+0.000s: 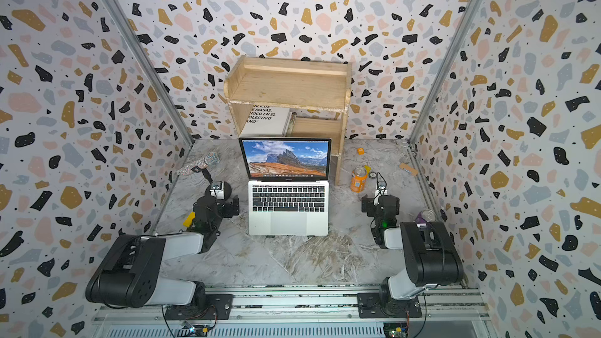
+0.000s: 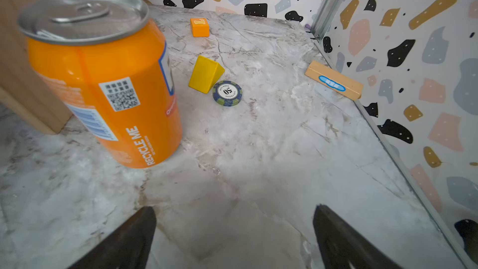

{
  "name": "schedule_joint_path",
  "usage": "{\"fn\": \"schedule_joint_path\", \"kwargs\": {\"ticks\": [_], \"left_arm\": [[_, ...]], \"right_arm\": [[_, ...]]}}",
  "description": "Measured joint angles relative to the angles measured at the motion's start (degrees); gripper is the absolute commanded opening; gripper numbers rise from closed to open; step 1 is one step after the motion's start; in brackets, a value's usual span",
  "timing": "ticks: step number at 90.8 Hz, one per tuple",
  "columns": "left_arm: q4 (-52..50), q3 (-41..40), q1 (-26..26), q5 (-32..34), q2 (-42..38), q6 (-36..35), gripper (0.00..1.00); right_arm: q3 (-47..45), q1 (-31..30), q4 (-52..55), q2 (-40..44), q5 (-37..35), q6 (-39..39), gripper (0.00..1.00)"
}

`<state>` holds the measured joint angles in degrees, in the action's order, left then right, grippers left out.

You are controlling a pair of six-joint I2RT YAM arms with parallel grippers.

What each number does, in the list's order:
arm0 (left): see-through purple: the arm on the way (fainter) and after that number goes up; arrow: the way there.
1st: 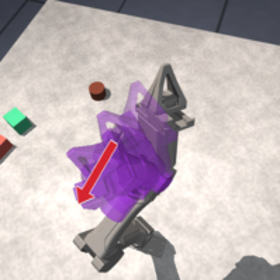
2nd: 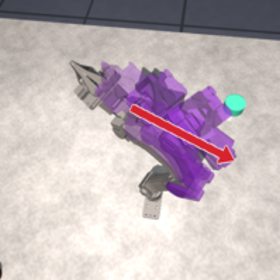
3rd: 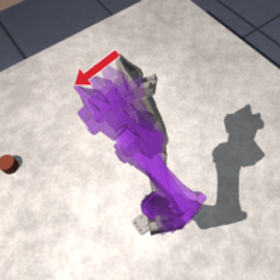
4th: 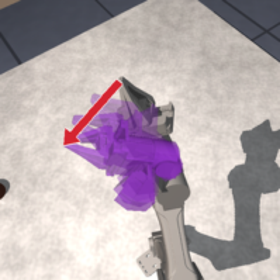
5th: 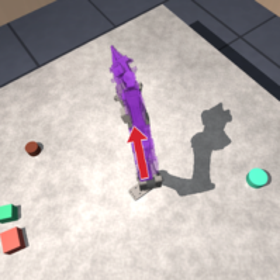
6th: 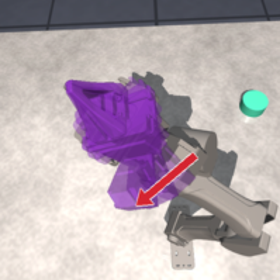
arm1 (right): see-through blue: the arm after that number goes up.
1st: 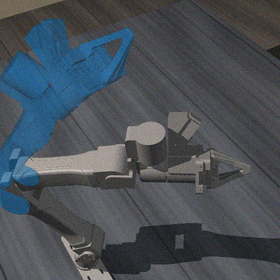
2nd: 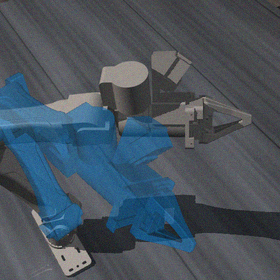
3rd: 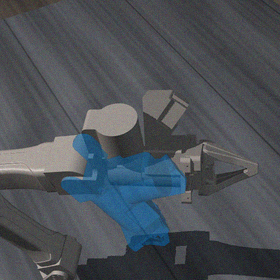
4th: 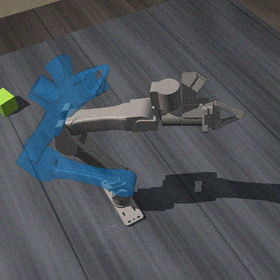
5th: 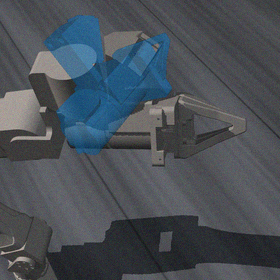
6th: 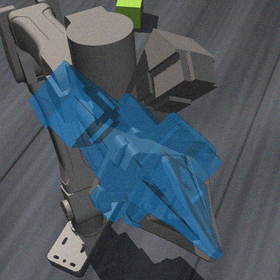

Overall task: Close the laptop lid and set it aside
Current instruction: Close the lid of the laptop.

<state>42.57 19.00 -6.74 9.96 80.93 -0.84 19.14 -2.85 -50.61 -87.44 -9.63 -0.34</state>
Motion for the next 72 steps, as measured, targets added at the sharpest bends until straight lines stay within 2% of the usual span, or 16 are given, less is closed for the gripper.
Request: {"fn": "schedule_joint_path", "kwargs": {"ticks": [72], "left_arm": [[-0.1,0.0,0.0,0.5,-0.2,0.1,1.00]], "right_arm": [[0.0,0.0,0.1,0.1,-0.3,0.0,1.00]]}}
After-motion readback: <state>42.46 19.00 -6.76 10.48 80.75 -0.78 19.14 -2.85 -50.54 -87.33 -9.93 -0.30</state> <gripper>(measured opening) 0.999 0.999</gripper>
